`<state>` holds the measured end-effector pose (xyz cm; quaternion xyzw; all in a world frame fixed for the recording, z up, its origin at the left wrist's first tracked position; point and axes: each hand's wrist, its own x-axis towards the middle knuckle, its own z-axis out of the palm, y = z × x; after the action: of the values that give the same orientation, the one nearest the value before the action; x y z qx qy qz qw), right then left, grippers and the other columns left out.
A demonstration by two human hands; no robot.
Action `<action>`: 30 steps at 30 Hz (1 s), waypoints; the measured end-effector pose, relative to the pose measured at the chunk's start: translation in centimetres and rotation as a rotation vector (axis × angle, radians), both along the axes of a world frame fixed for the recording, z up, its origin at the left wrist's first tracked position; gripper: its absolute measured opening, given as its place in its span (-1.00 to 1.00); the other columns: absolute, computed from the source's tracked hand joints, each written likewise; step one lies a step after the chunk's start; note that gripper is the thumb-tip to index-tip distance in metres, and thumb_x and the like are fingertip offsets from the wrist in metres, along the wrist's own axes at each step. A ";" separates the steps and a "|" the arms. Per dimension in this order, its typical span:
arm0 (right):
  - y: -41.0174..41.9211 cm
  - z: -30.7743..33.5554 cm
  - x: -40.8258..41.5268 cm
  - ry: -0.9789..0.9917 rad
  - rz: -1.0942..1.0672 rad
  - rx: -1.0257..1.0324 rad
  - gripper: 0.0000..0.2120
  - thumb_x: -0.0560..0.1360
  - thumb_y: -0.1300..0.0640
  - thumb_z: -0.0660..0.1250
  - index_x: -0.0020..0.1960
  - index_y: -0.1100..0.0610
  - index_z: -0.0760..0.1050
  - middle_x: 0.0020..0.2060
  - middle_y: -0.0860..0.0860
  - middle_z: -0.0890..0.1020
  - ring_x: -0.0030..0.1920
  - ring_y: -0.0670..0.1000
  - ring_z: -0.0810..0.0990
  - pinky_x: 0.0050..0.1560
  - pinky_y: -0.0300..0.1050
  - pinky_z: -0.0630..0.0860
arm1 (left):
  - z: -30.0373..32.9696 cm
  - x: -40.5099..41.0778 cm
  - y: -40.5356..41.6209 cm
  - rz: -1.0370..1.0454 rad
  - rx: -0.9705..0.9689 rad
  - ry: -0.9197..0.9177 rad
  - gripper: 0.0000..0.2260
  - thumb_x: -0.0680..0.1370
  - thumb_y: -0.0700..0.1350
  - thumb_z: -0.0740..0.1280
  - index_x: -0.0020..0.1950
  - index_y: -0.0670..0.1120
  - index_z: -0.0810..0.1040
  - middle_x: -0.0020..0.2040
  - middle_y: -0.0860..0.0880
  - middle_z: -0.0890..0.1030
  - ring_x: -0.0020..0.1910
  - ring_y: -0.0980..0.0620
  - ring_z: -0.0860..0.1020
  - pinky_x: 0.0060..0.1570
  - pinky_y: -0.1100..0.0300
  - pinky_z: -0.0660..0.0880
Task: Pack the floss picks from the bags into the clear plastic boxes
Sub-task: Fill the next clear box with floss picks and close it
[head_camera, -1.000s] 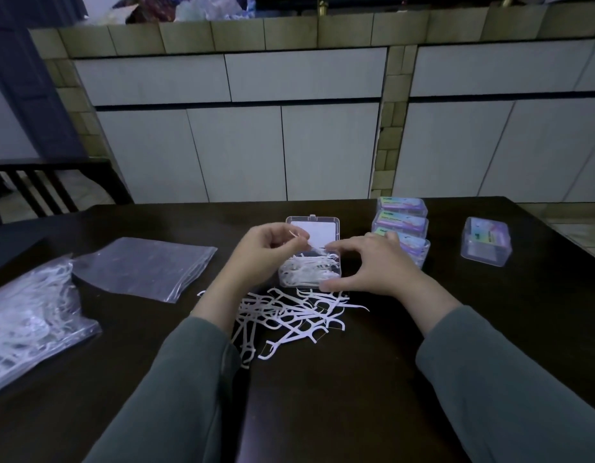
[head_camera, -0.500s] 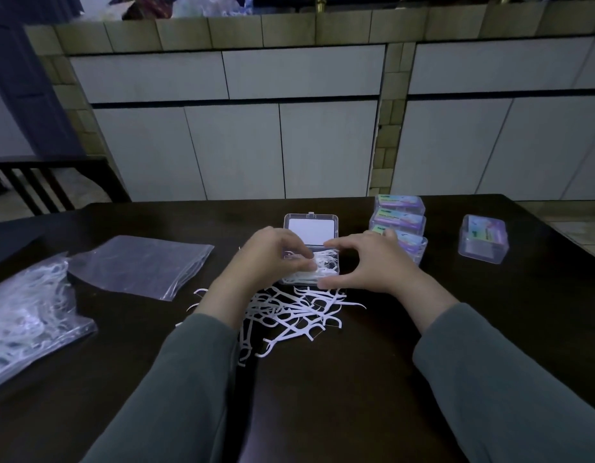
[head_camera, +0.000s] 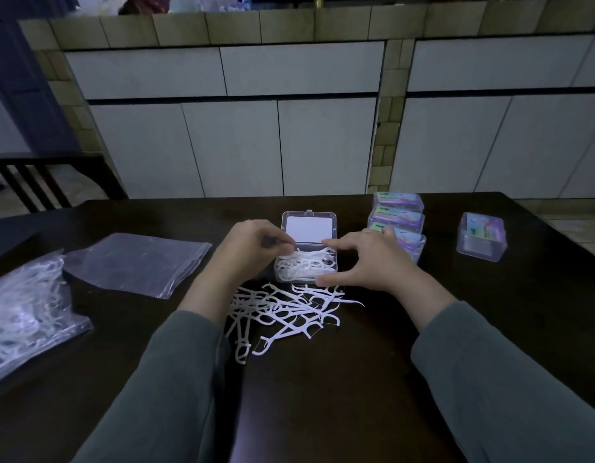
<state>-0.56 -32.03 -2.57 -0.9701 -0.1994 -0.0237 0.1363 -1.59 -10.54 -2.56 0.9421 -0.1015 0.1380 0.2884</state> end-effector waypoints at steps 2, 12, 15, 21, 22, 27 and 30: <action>0.0 -0.2 0.1 -0.011 0.011 -0.006 -0.25 0.32 -0.44 0.31 0.43 -0.16 0.34 0.37 -0.10 0.46 0.38 0.00 0.31 0.36 0.05 0.07 | 0.0 0.0 -0.1 0.005 0.033 0.023 -0.90 0.47 -0.05 0.46 -0.03 0.03 0.70 -0.05 0.09 0.62 -0.06 0.12 0.52 -0.02 0.15 0.51; 0.0 -0.5 0.2 -0.007 0.022 0.012 -0.33 0.33 -0.44 0.30 0.37 -0.22 0.40 0.35 -0.14 0.47 0.35 -0.04 0.33 0.35 0.05 0.10 | 0.2 -0.1 -1.2 -0.024 0.210 -0.099 -0.87 0.51 0.01 0.40 0.03 0.10 0.65 0.01 0.18 0.51 0.04 0.14 0.40 -0.02 0.20 0.37; -0.1 -0.3 0.1 -0.005 0.028 0.024 -0.35 0.34 -0.43 0.32 0.37 -0.23 0.39 0.34 -0.14 0.48 0.34 -0.04 0.33 0.34 0.04 0.11 | -0.3 0.1 -2.1 -0.084 0.235 -0.093 -0.86 0.53 0.02 0.37 0.05 0.10 0.66 0.04 0.17 0.58 0.06 0.12 0.42 0.01 0.17 0.42; 0.0 -0.8 0.3 0.032 -0.039 0.028 -0.30 0.29 -0.50 0.28 0.38 -0.29 0.36 0.32 -0.07 0.49 0.33 0.06 0.29 0.30 0.07 0.20 | -0.1 -0.3 -1.4 -0.086 0.101 -0.083 -0.87 0.53 0.01 0.38 0.03 0.07 0.68 -0.07 0.19 0.60 0.00 0.13 0.45 -0.01 0.17 0.43; 0.1 -0.8 0.1 0.027 -0.060 0.013 -0.29 0.29 -0.50 0.28 0.39 -0.29 0.34 0.33 -0.06 0.47 0.33 0.07 0.28 0.29 0.08 0.21 | 0.0 -0.5 -0.9 -0.070 0.060 -0.079 -0.87 0.53 -0.01 0.38 0.03 0.06 0.67 -0.06 0.18 0.60 0.00 0.14 0.47 -0.01 0.18 0.43; 0.8 0.6 -1.6 -0.137 -0.058 -0.034 -0.36 0.38 -0.39 0.31 0.39 -0.18 0.37 0.31 -0.10 0.41 0.31 -0.02 0.31 0.29 0.05 0.17 | -0.7 -0.6 3.1 0.158 -0.010 -0.023 -0.82 0.56 -0.19 0.32 0.07 0.01 0.65 0.08 0.03 0.62 0.11 0.03 0.53 0.16 0.06 0.47; 1.5 1.1 -3.2 -0.087 0.033 -0.008 -0.53 0.44 -0.31 0.33 0.28 -0.14 0.47 0.07 -0.14 0.54 0.09 -0.09 0.46 0.20 -0.04 0.37 | -1.6 -0.4 4.5 0.195 0.070 0.100 -0.59 0.50 -0.37 0.20 0.23 0.00 0.57 0.25 -0.02 0.53 0.25 -0.06 0.44 0.29 0.03 0.39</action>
<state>-3.72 -30.54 -1.48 -0.9652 -0.2211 -0.0629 0.1242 -2.00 -6.08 -4.18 0.9627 0.0003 0.1143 0.2453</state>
